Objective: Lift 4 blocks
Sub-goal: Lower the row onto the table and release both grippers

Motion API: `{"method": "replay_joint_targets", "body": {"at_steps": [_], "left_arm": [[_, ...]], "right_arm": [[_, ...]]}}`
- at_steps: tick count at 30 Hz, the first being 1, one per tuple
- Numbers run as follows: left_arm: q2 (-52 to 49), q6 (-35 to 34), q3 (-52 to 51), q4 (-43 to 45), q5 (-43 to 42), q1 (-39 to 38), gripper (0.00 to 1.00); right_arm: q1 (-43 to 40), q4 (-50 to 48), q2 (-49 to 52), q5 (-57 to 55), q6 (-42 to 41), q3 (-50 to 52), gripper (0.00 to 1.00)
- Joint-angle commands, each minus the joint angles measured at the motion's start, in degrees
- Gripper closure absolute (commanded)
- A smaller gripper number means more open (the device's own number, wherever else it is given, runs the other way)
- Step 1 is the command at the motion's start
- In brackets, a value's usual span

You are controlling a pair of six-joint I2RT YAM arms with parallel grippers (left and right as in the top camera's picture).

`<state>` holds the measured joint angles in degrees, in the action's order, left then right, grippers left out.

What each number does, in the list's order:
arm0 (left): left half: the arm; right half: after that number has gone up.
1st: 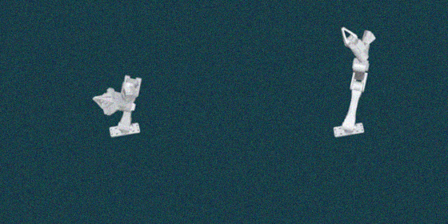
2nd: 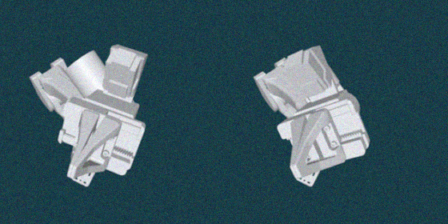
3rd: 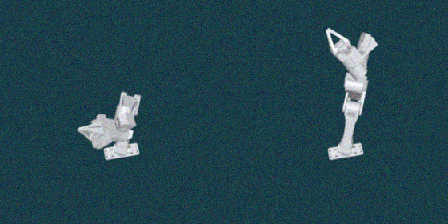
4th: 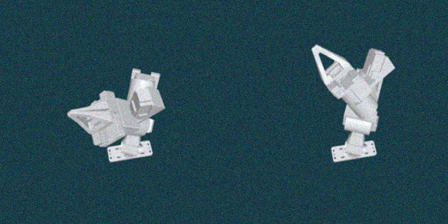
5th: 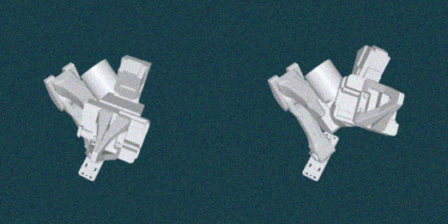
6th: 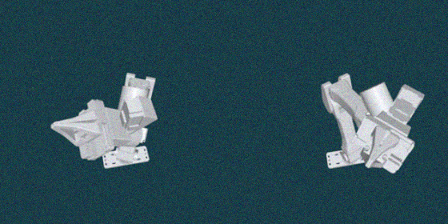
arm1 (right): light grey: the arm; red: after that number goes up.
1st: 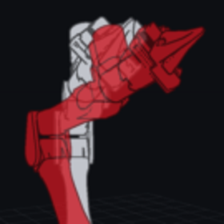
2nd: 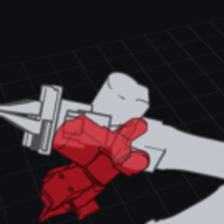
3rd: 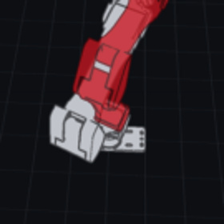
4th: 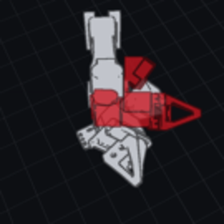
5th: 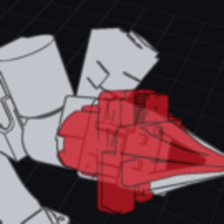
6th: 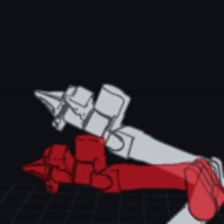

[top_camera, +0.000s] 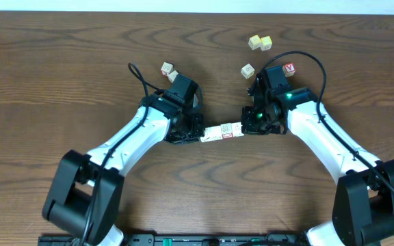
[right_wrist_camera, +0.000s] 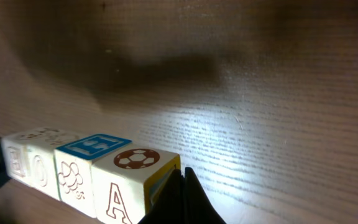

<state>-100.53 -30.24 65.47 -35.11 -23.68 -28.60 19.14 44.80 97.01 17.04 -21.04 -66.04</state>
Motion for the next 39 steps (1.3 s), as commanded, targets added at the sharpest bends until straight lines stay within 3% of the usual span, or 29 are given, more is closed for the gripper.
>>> {"method": "replay_joint_targets", "body": {"at_steps": [1, 13, 31, 39], "left_arm": [[-1.8, -0.5, 1.2, 2.8, -9.5, -2.1, 0.93], [-4.9, -1.4, 1.2, 4.3, -6.7, -4.4, 0.93], [-10.0, -2.0, 1.2, 5.6, -6.4, -6.8, 0.93], [-9.9, -2.0, 1.2, 3.0, 0.7, -6.7, 0.93]], "right_arm": [[2.3, -3.0, -0.3, 13.9, -1.2, 2.0, 0.99], [2.3, -12.4, -0.3, 13.0, -3.2, 11.4, 0.99], [2.3, -13.4, 1.2, 4.0, -3.2, 12.7, 0.99], [2.2, -13.2, 5.3, -1.6, -3.5, 12.6, 0.99]]}}
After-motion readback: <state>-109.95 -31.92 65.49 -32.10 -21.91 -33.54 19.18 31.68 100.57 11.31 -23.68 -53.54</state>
